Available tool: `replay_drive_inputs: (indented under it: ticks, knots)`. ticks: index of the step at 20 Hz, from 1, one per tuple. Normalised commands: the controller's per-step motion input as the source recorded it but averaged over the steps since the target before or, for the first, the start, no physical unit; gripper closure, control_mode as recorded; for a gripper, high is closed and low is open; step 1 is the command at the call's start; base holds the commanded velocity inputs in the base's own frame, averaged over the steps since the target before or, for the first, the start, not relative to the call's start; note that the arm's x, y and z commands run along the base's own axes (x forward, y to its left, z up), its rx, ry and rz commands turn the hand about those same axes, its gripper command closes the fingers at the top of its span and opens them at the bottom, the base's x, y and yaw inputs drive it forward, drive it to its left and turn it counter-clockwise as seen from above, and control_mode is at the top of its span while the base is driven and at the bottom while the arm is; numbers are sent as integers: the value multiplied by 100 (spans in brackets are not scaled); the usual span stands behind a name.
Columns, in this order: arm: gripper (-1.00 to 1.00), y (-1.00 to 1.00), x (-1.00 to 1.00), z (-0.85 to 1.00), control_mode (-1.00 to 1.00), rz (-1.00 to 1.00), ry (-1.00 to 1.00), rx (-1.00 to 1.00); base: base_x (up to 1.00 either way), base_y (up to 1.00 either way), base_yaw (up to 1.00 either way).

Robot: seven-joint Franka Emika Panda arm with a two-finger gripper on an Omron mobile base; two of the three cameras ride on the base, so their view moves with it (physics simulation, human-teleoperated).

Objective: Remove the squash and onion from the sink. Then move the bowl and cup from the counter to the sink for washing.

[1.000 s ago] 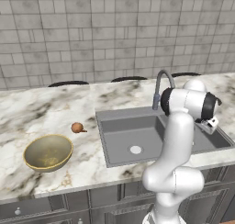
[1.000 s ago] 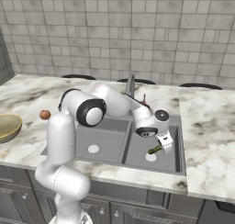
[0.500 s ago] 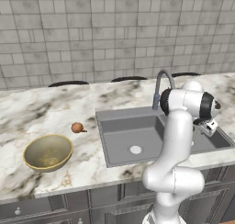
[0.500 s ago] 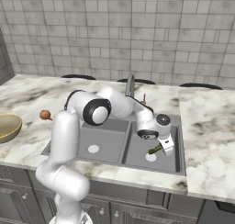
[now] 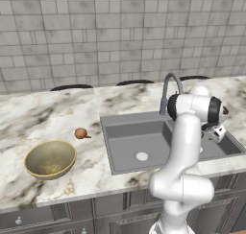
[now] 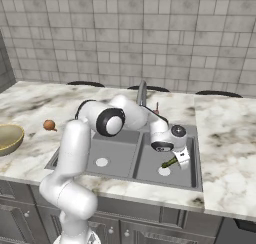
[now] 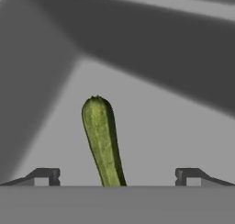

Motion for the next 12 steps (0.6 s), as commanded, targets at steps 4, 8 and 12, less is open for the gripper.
replay_drive_inputs:
  ticks: [4, 8, 12]
  knots:
    - [-100, -4, 18, -12, -100, -2, 0, 1, 0, 0, 0]
    - [-100, -4, 25, -14, -100, 0, 0, 3, 0, 0, 0]
    - [-100, -3, 26, -15, -100, 0, 0, 4, 0, 0, 0]
